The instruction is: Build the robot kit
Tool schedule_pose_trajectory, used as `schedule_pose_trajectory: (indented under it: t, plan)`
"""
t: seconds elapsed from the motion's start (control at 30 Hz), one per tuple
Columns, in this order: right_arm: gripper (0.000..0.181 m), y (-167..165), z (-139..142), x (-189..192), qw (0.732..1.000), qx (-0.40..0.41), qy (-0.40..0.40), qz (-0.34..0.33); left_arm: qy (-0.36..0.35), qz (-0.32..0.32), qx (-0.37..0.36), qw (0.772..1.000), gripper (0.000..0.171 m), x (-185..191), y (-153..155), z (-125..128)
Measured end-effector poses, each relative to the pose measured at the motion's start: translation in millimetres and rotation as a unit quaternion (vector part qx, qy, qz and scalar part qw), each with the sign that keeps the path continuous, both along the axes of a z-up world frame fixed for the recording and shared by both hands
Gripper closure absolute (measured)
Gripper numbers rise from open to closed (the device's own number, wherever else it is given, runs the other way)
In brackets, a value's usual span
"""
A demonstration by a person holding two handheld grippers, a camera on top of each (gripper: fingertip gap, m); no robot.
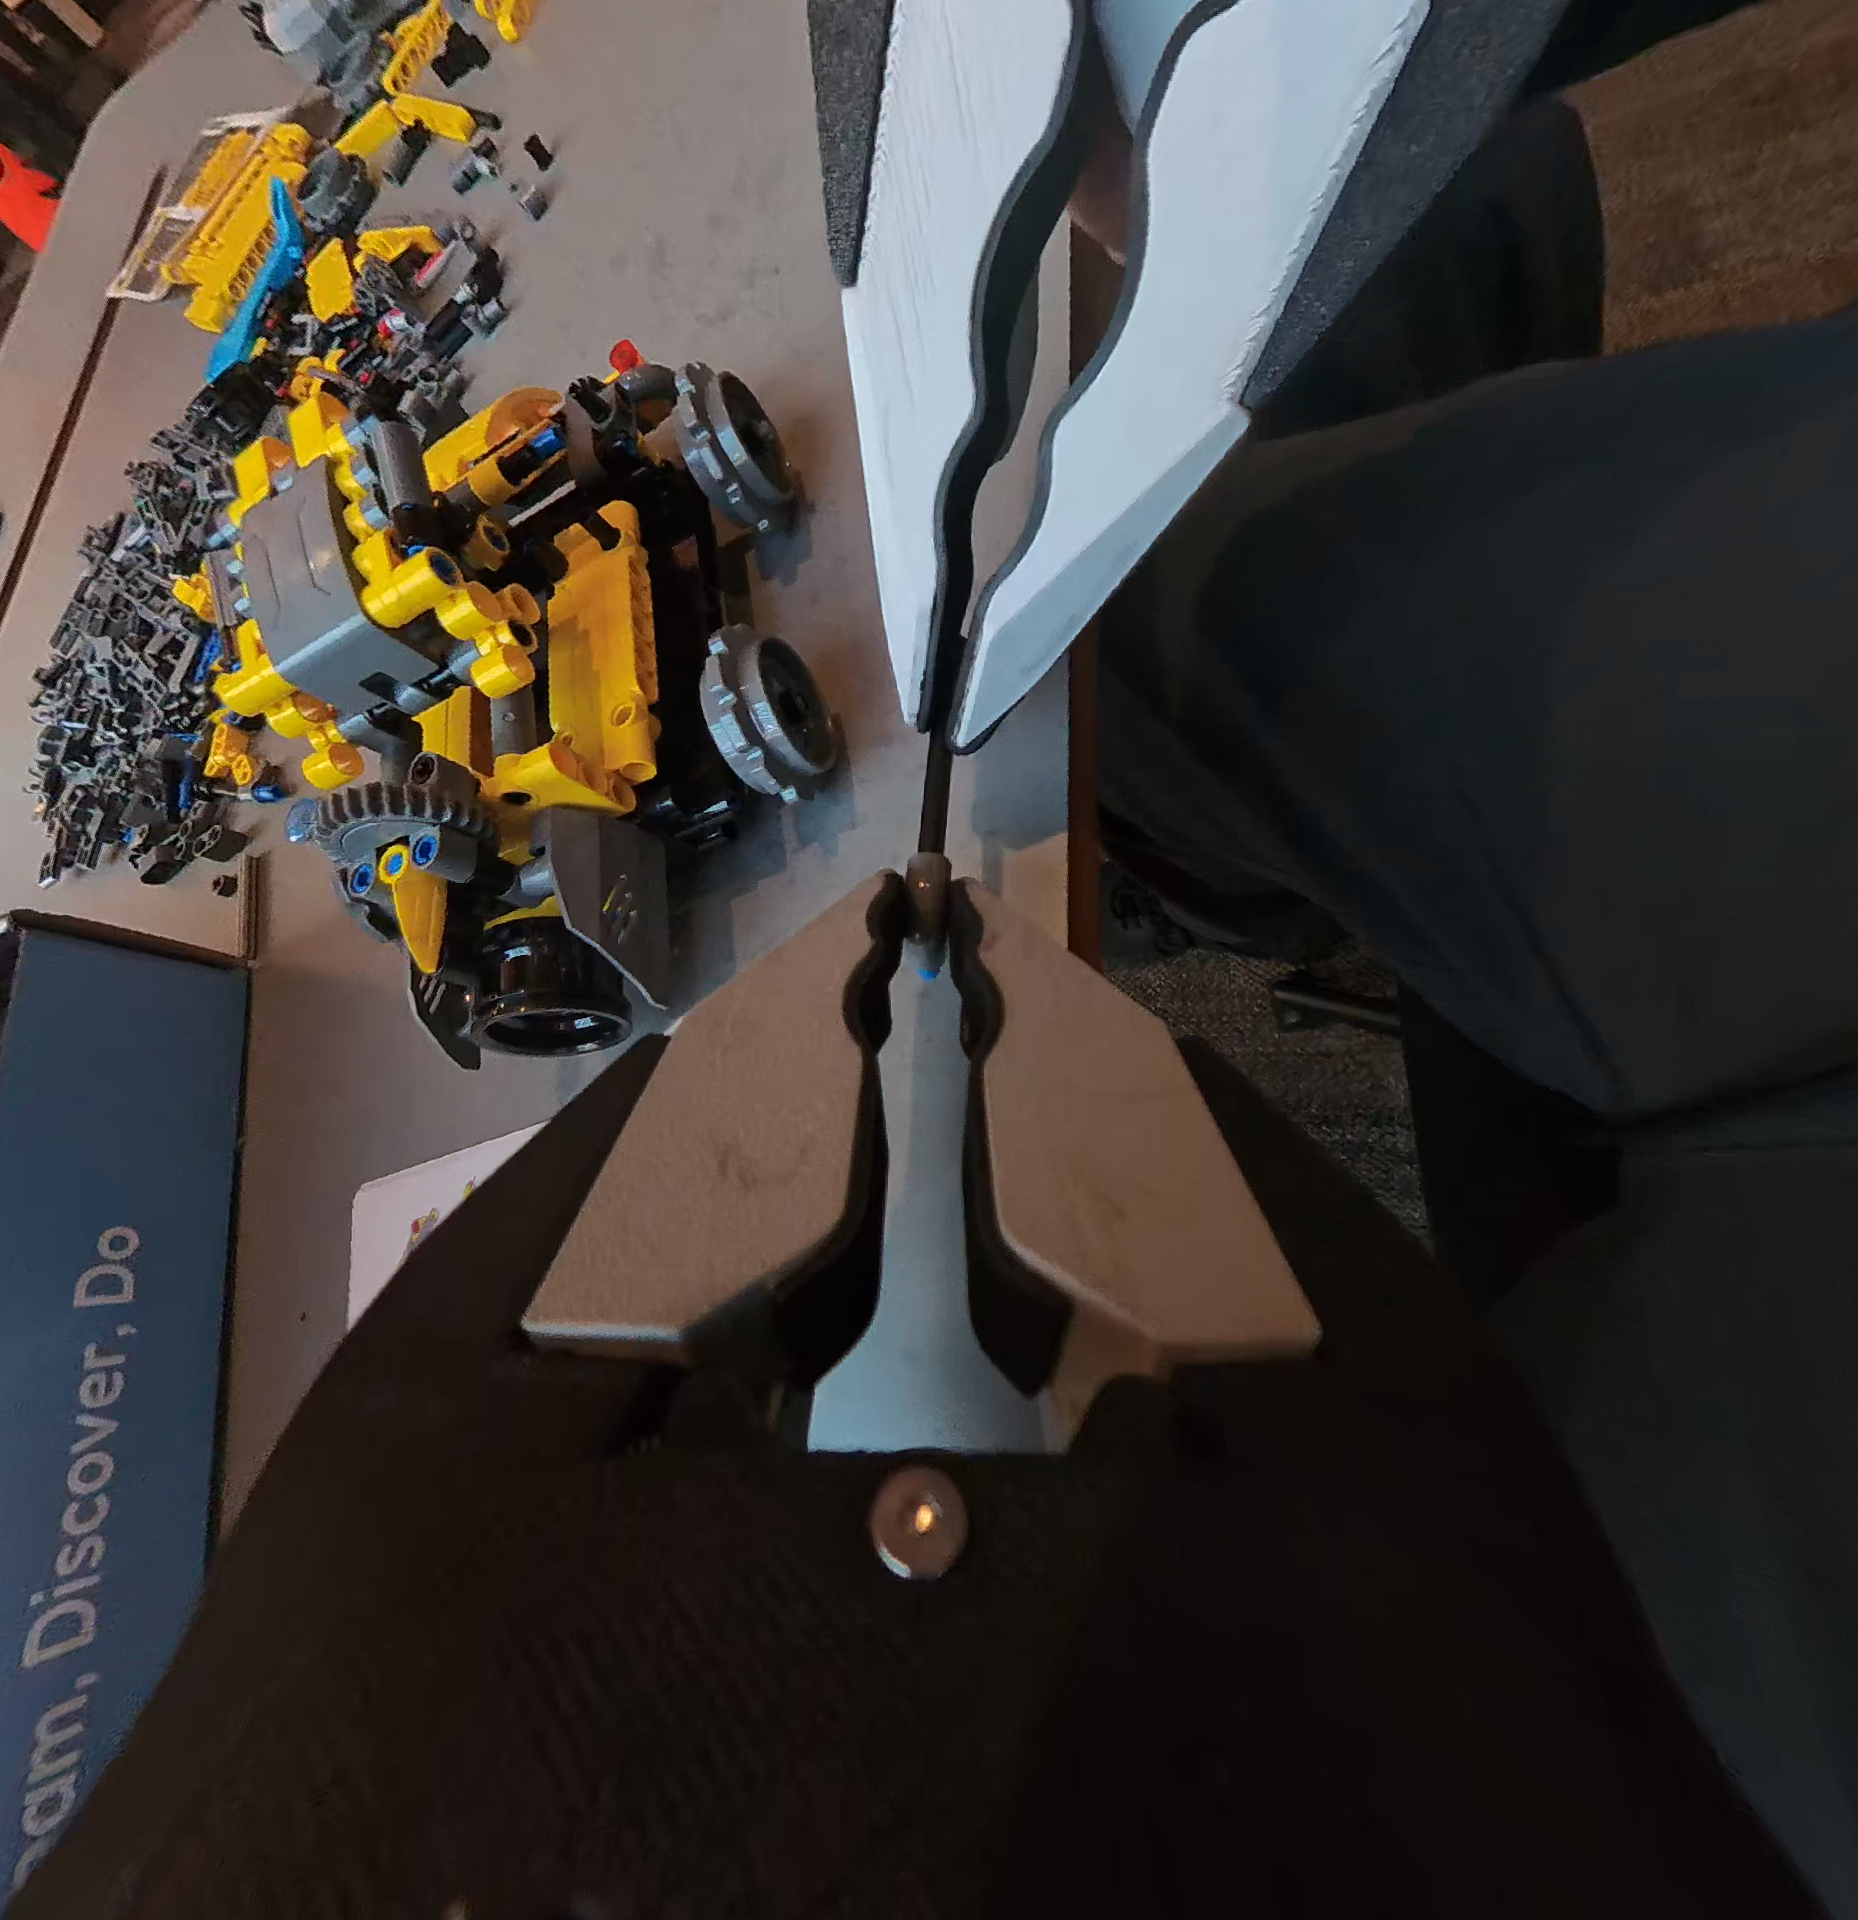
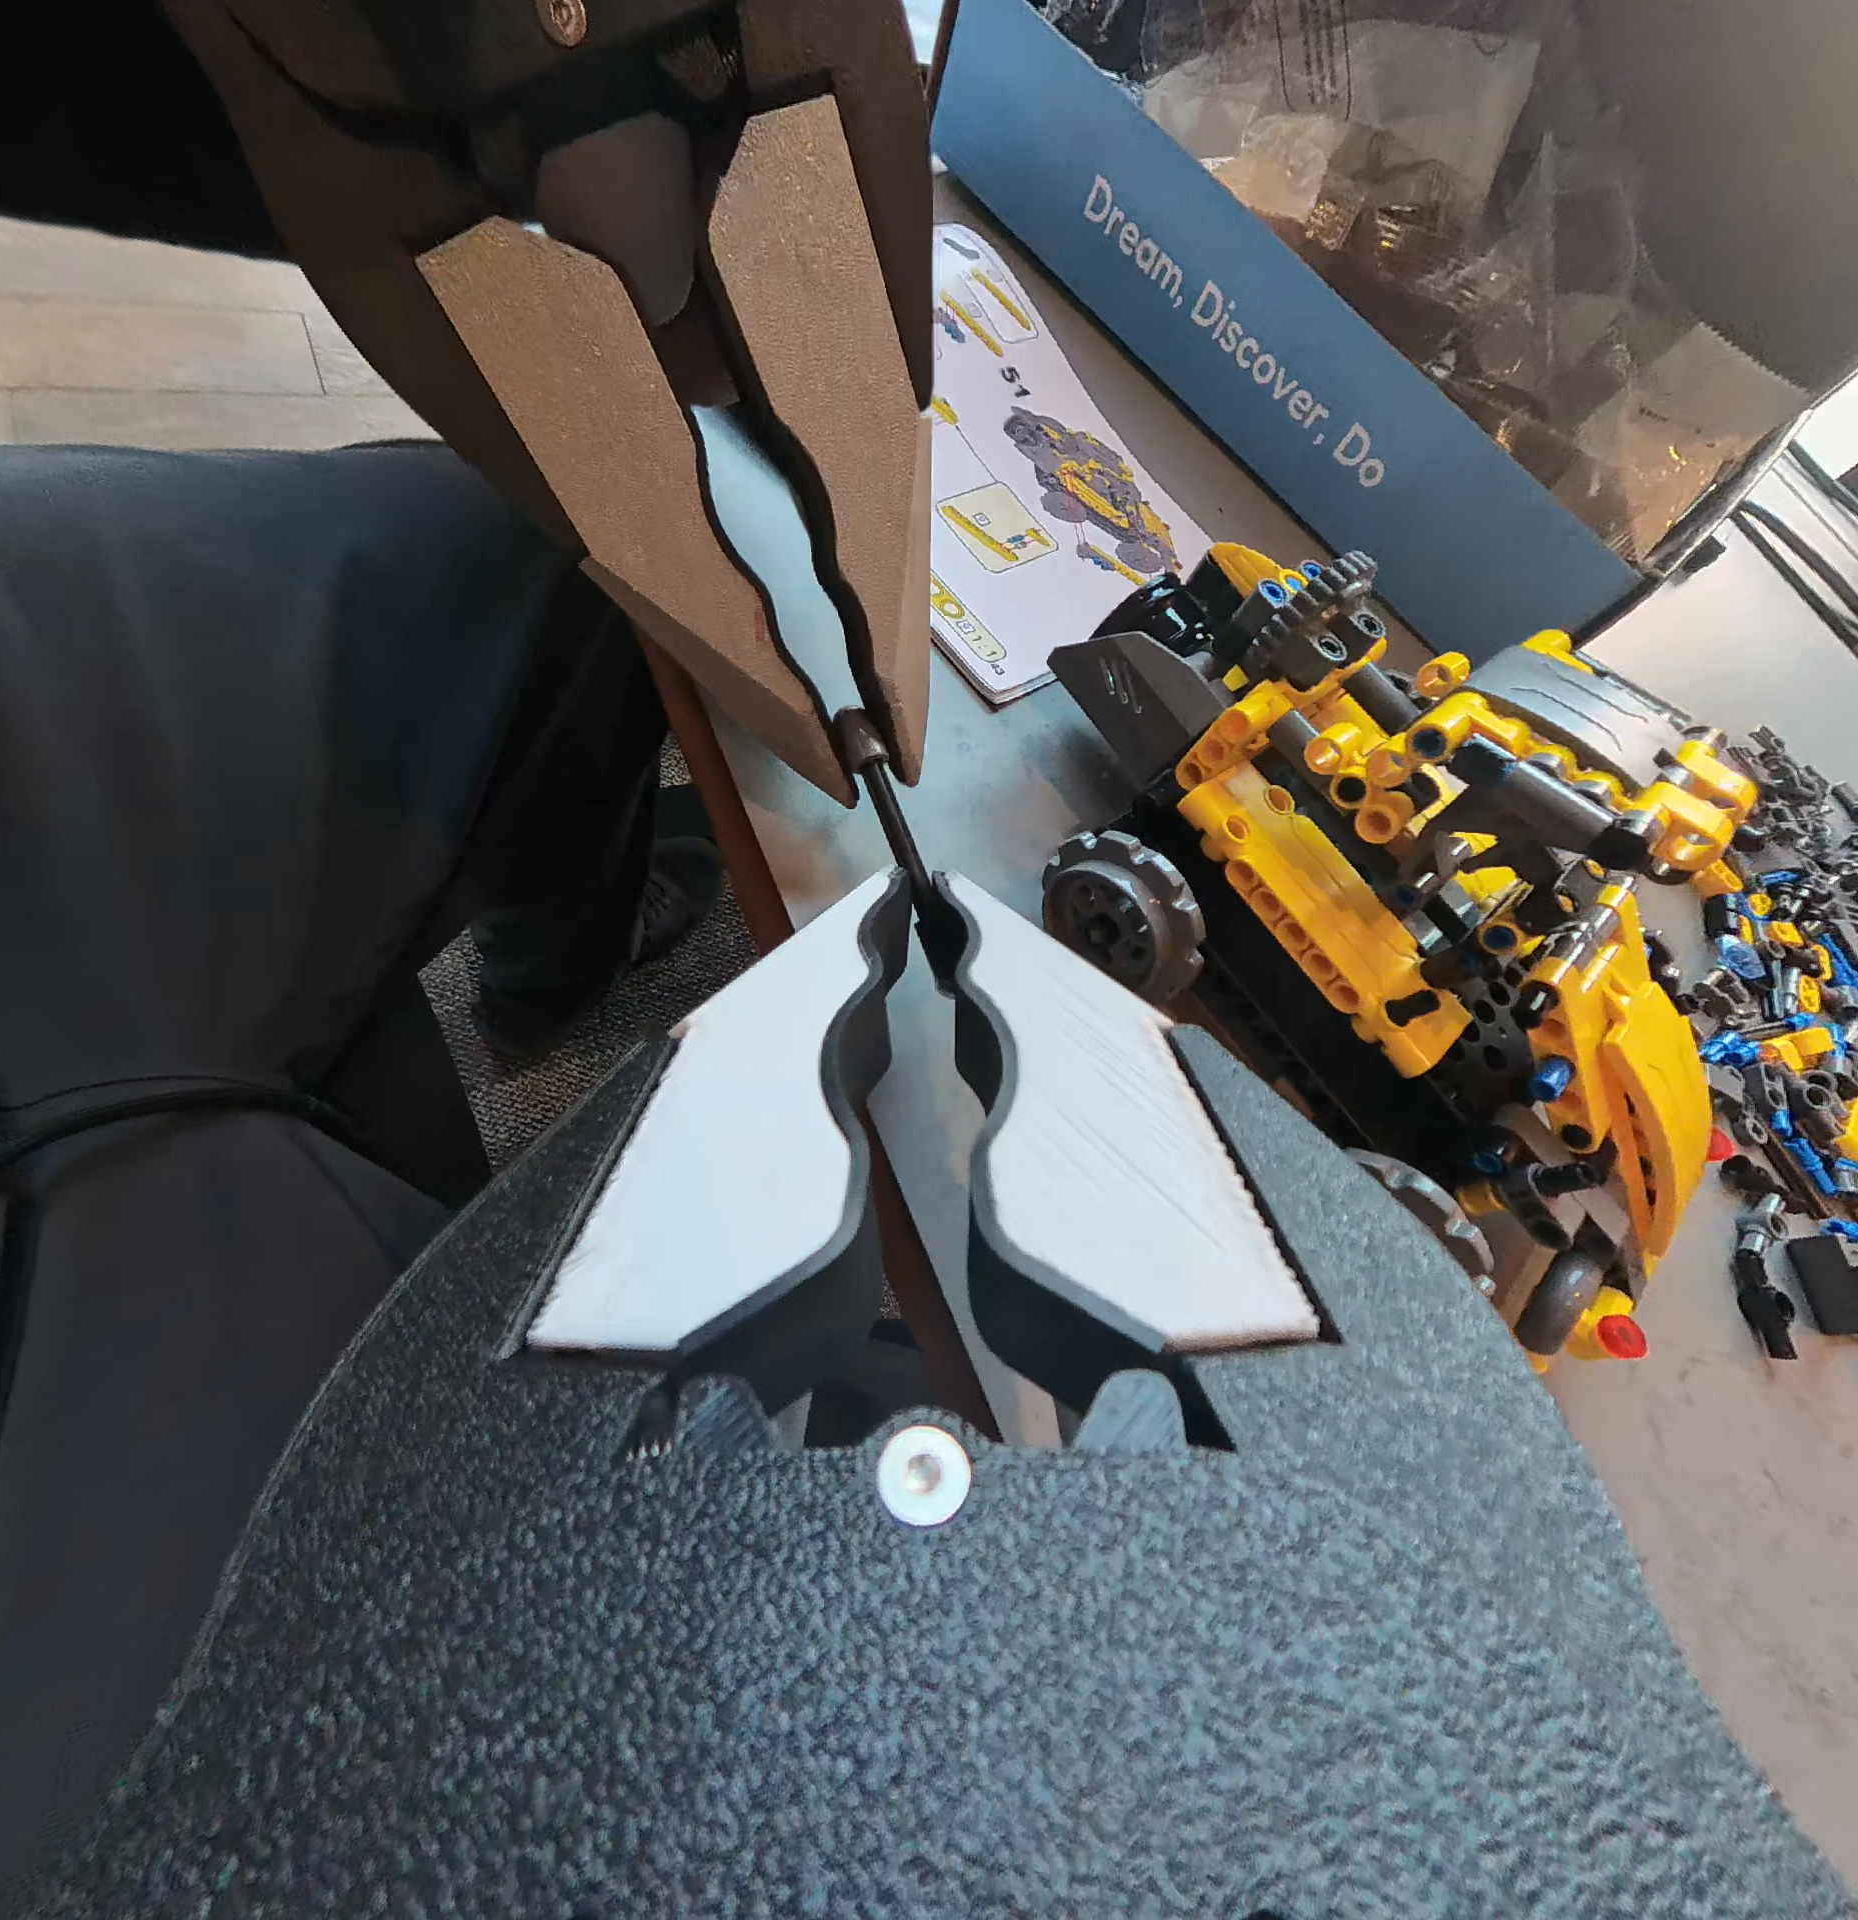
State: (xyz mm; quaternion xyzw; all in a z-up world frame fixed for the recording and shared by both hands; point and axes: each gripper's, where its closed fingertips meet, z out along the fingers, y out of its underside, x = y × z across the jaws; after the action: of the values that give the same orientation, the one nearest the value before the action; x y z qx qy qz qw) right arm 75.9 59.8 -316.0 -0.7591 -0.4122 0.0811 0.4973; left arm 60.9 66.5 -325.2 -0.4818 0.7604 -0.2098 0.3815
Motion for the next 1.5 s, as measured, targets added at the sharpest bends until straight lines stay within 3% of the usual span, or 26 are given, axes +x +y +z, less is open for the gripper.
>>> schedule_pose_trajectory:
  t: [0.83,1.07,1.17,1.4,1.5]
  plan:
    - [0.181,-3,9,10,0.999,0.001,0.039,0.007,-0.023,0.049,-0.017,0.998,0.159,-5,12,4]
    - [0.181,-1,-1,13,0.999,-0.007,0.035,0.006,-0.009,0.015,-0.003,1.0,0.154,15,8,-4]
    - [0.181,-2,-1,15,0.999,-0.007,0.033,0.007,-0.005,0.017,-0.002,1.0,0.163,21,11,-8]
    - [0.181,-2,-16,23,0.999,-0.034,0.027,0.008,0.006,0.007,0.006,1.0,0.166,26,10,-6]
    - [0.168,-2,-16,27,0.999,-0.029,0.019,0.0,0.011,0.011,0.034,0.999,0.167,26,10,-5]
